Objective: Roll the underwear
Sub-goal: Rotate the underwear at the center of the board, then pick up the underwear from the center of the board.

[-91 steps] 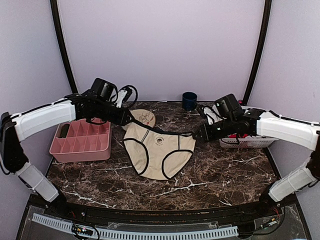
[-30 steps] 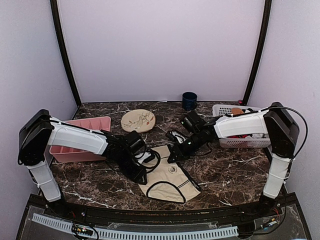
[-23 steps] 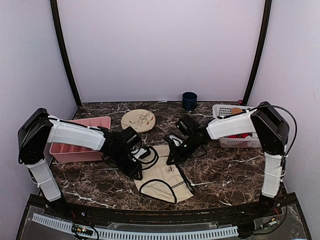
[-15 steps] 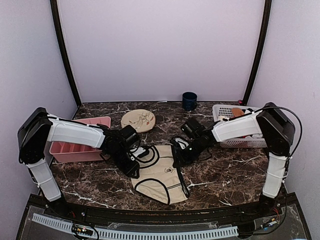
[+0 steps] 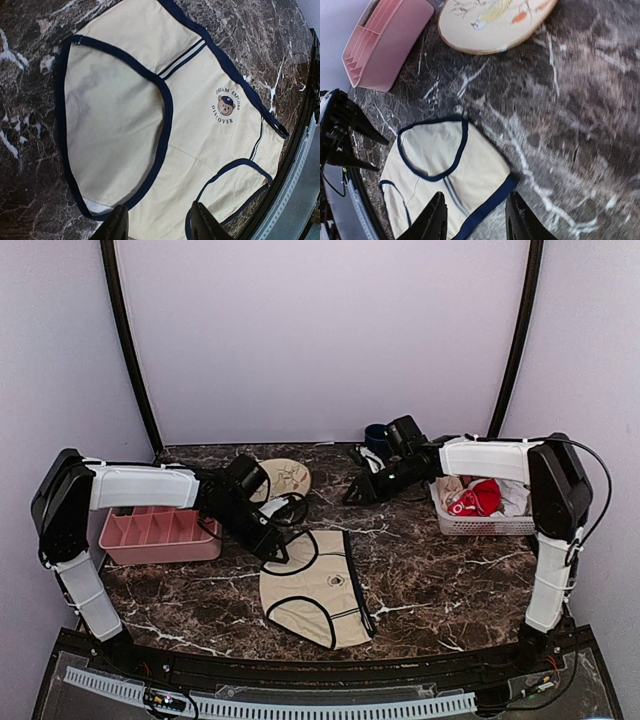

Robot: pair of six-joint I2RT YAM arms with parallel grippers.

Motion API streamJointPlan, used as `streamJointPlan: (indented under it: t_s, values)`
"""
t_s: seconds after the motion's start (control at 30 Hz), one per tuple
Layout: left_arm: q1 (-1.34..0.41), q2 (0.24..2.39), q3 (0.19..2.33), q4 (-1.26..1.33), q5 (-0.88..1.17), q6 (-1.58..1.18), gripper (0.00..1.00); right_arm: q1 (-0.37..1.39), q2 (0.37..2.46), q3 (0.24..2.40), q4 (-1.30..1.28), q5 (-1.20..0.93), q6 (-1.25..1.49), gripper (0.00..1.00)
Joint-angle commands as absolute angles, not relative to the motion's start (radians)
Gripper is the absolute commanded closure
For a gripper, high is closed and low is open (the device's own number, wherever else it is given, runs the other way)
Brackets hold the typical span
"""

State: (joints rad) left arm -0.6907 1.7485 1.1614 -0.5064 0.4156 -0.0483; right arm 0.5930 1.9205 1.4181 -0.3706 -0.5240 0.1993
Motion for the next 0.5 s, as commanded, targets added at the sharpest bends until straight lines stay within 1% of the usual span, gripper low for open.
streamJointPlan:
  t_s: [0.0, 0.13, 0.47]
  values:
    - [-0.680, 1.745, 1.196, -0.493, 0.460, -0.061, 0.54, 0.587, 2.053, 1.594, -0.560, -0.606, -0.066, 0.60]
    - [-0.664, 1.747, 1.196, -0.484, 0.445, -0.100, 0.54, 0.586, 2.127, 1.650, -0.605, -0.645, -0.140, 0.60]
    - [-0.659, 1.741, 1.189, -0.483, 0.427, -0.137, 0.54, 0.584, 2.243, 1.683, -0.613, -0.609, -0.198, 0.60]
